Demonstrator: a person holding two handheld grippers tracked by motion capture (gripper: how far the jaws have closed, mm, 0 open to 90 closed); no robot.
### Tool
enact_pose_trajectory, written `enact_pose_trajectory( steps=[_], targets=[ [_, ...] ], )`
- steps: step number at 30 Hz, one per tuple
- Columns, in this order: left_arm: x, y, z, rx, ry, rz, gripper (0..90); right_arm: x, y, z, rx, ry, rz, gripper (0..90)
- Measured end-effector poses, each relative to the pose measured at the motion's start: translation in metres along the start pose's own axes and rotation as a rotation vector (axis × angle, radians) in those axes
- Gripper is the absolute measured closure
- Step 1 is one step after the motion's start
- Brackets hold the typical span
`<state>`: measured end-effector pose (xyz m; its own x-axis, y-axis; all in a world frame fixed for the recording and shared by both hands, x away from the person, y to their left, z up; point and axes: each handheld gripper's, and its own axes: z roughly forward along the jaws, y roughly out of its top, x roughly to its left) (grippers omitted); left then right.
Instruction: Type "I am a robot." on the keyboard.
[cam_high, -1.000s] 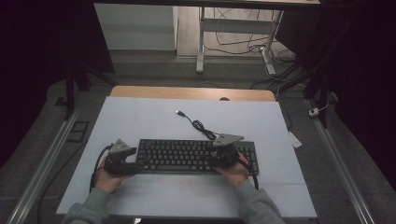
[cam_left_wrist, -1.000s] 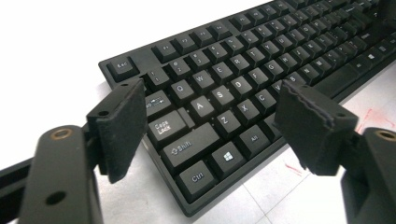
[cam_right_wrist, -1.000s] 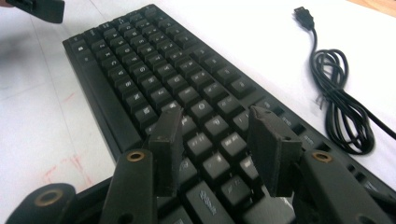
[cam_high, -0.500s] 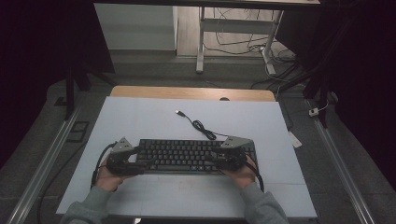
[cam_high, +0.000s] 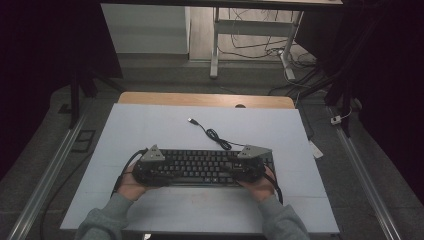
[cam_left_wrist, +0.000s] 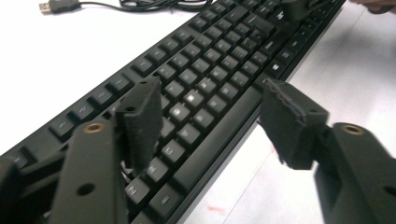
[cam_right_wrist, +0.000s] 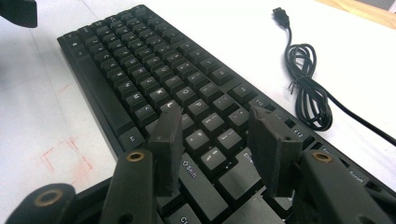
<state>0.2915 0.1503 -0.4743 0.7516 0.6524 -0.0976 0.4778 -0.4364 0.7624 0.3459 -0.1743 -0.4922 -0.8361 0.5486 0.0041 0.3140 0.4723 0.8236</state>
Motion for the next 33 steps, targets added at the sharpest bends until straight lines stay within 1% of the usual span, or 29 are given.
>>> enact_pose_trajectory(
  steps=[3,5,7,9,11,12,15,19,24,29,33],
  targets=[
    [-0.004,0.000,0.005,0.012,-0.019,0.013,49.9,-0.001,0.000,-0.001,0.000,-0.005,0.003,55.5],
    [-0.007,0.000,0.008,0.025,-0.028,0.032,56.8,-0.001,0.000,0.000,0.001,-0.006,0.002,55.5],
    [-0.009,-0.001,0.010,0.028,-0.042,0.041,67.7,0.000,0.000,0.000,-0.001,-0.004,0.001,55.5],
    [-0.011,-0.001,0.014,0.047,-0.054,0.053,77.3,0.000,0.000,0.001,-0.002,-0.003,0.001,55.5],
    [-0.013,-0.003,0.020,0.074,-0.058,0.067,84.9,0.000,0.001,0.001,0.001,-0.006,-0.004,55.5],
    [-0.014,-0.004,0.023,0.087,-0.060,0.075,87.1,0.000,0.001,0.001,0.000,-0.006,-0.003,55.5],
    [-0.018,-0.006,0.030,0.123,-0.049,0.096,88.5,-0.001,0.001,0.003,0.001,-0.004,-0.004,55.5],
    [-0.019,-0.007,0.039,0.143,-0.021,0.102,88.5,0.000,0.001,0.003,0.007,-0.004,-0.007,55.5],
    [-0.017,-0.008,0.043,0.142,0.004,0.095,88.5,0.000,0.000,0.004,0.006,-0.002,-0.007,55.5],
    [-0.015,-0.009,0.047,0.152,0.014,0.088,88.5,-0.001,0.000,0.004,0.009,-0.001,-0.006,55.3],
    [-0.014,-0.010,0.049,0.163,0.016,0.091,88.5,0.000,0.000,0.005,0.013,-0.002,-0.007,55.2]
  ],
)
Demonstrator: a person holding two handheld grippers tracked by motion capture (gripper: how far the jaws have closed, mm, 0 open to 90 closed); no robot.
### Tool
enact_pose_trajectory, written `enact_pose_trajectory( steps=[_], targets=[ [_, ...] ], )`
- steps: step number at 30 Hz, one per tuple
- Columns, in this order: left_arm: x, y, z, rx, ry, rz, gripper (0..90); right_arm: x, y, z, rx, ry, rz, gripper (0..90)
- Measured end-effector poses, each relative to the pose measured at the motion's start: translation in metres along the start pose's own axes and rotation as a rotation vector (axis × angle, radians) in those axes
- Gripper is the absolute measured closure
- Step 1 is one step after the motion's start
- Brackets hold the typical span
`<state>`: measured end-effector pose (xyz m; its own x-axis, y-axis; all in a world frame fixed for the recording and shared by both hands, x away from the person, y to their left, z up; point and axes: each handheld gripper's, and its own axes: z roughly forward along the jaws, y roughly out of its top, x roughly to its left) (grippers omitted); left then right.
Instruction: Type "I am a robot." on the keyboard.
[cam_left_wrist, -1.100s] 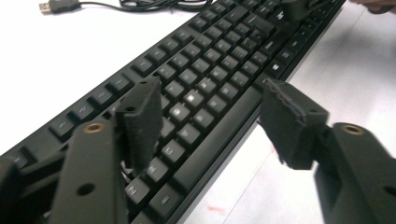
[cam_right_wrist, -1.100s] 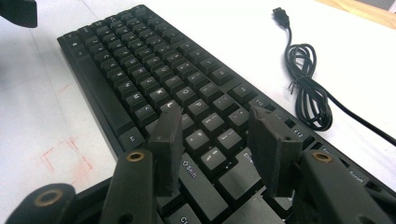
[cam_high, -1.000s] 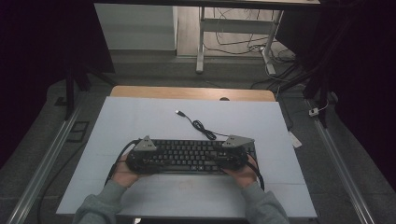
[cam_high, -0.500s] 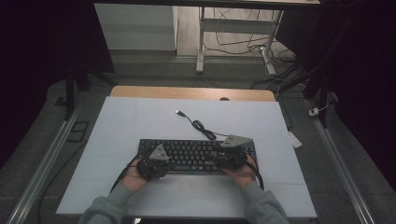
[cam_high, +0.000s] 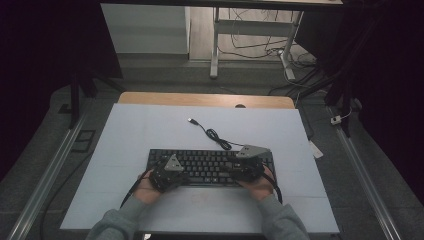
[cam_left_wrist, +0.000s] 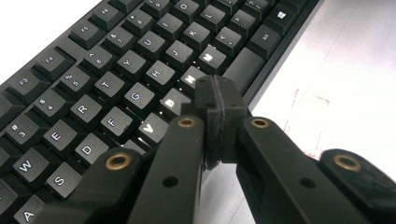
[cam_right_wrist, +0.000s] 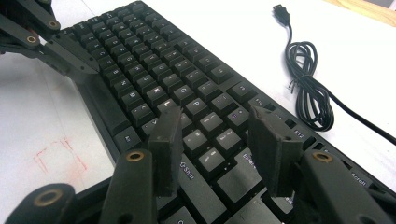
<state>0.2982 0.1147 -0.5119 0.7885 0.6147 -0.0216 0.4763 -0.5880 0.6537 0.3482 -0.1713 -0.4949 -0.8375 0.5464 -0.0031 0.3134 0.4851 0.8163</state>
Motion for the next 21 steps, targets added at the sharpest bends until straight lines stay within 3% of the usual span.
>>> enact_pose_trajectory(
  steps=[9,17,21],
  targets=[
    [0.0001,-0.0003,0.0027,0.006,0.004,0.001,88.2,-0.0006,0.0000,-0.0004,0.001,-0.002,0.000,55.2],
    [0.0021,-0.0020,0.0071,0.010,-0.003,-0.030,88.5,-0.0005,0.0001,-0.0006,-0.001,-0.002,0.002,55.2],
    [0.0009,-0.0013,0.0052,0.006,0.000,-0.021,88.5,-0.0007,0.0003,-0.0012,-0.001,-0.007,0.000,55.1]
  ],
)
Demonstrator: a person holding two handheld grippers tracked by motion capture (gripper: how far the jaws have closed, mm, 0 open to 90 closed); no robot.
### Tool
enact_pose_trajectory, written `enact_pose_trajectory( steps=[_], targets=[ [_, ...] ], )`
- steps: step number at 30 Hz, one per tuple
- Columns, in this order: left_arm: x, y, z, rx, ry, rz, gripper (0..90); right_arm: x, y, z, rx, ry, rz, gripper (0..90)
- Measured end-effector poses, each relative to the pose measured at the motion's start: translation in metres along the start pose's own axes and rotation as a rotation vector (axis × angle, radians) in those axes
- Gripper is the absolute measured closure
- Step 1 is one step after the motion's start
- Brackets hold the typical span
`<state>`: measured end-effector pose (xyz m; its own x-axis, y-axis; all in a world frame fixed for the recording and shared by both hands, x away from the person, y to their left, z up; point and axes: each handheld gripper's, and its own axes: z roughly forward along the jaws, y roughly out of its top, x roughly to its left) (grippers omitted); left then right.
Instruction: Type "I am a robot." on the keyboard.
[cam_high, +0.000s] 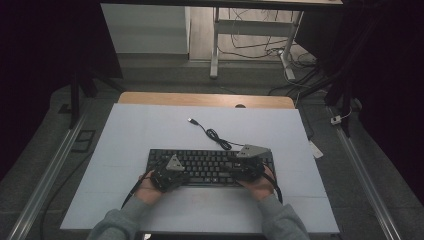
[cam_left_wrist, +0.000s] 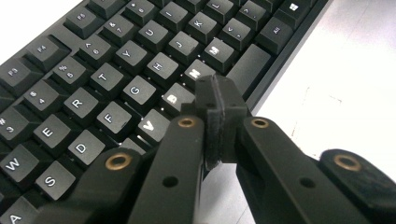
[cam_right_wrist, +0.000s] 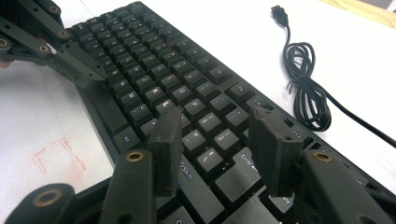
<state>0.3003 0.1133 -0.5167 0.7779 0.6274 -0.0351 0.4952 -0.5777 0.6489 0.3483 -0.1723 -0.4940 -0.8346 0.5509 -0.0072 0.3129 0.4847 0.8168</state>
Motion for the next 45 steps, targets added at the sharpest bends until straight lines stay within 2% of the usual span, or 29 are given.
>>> enact_pose_trajectory(
  steps=[3,5,8,11,14,18,23,38,45],
  targets=[
    [0.001,0.001,-0.006,-0.034,0.003,-0.001,88.2,0.000,0.000,0.000,-0.001,0.002,0.000,55.1],
    [0.003,0.001,-0.012,-0.073,-0.004,-0.020,85.6,0.000,0.000,0.000,0.000,0.001,0.001,55.0],
    [0.008,0.000,-0.021,-0.122,-0.010,-0.048,75.0,0.000,0.000,0.001,-0.001,0.002,0.001,54.9],
    [0.011,-0.001,-0.029,-0.160,-0.002,-0.079,60.3,0.000,0.000,0.001,-0.002,0.002,-0.001,54.8],
    [0.015,-0.002,-0.035,-0.175,0.015,-0.100,47.3,0.000,0.000,0.001,-0.002,0.002,-0.002,54.7],
    [0.022,-0.004,-0.041,-0.183,0.033,-0.124,40.5,0.000,0.000,0.001,-0.001,0.000,-0.004,54.4],
    [0.029,-0.008,-0.048,-0.192,0.054,-0.157,36.4,0.000,0.000,0.001,0.002,-0.002,-0.007,54.2],
    [0.032,-0.009,-0.050,-0.182,0.082,-0.158,33.1,0.001,-0.001,0.004,0.011,-0.001,-0.009,53.4],
    [0.037,-0.011,-0.050,-0.175,0.116,-0.189,33.1,0.001,-0.001,0.004,0.012,0.000,-0.009,53.4]
  ],
)
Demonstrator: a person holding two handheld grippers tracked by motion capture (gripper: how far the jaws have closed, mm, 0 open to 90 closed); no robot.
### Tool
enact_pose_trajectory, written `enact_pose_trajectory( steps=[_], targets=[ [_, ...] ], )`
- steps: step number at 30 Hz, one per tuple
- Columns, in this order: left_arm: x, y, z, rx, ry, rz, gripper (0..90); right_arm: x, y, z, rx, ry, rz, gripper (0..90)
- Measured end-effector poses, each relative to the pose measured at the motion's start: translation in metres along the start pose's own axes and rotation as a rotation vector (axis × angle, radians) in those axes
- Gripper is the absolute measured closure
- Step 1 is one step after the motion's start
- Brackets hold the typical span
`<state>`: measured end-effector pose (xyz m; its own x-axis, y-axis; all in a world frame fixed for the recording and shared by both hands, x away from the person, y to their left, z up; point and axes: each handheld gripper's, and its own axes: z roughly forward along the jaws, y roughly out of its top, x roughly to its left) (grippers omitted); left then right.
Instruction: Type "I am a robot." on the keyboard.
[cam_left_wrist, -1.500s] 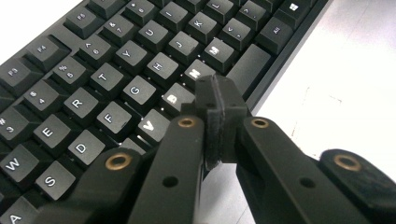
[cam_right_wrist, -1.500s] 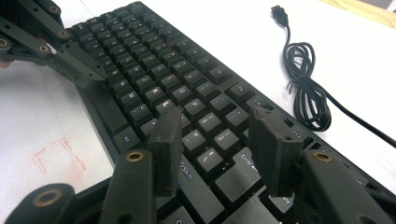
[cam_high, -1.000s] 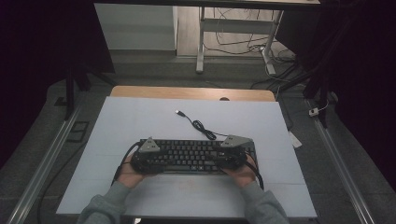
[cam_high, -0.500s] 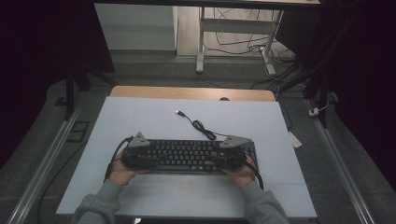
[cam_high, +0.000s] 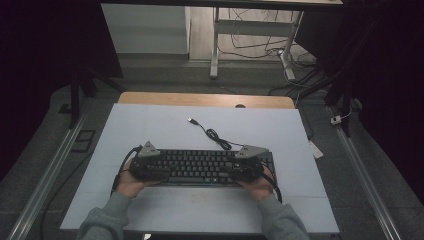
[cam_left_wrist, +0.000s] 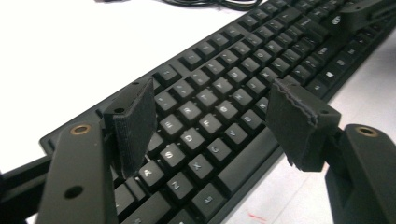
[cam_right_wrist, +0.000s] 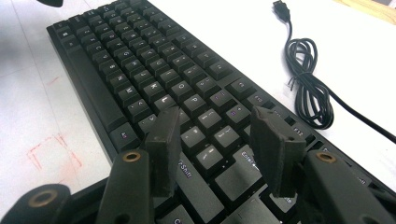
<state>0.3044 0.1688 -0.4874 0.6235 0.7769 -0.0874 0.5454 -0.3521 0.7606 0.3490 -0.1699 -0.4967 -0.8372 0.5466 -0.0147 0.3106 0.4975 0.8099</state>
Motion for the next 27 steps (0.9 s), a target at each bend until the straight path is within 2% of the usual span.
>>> enact_pose_trajectory(
  steps=[4,12,18,27],
  targets=[
    [0.005,-0.002,0.002,0.014,0.041,-0.016,34.2,0.000,0.000,0.000,0.002,0.000,0.000,53.4],
    [0.014,-0.006,0.004,0.031,0.078,-0.060,36.1,0.001,0.000,0.001,0.010,0.001,-0.007,53.3],
    [0.017,-0.009,0.007,0.050,0.076,-0.055,48.4,0.001,0.000,0.001,0.013,0.002,-0.006,53.2],
    [0.021,-0.014,0.011,0.093,0.098,-0.056,69.0,0.001,0.000,0.001,0.016,0.001,-0.007,53.0]
  ],
)
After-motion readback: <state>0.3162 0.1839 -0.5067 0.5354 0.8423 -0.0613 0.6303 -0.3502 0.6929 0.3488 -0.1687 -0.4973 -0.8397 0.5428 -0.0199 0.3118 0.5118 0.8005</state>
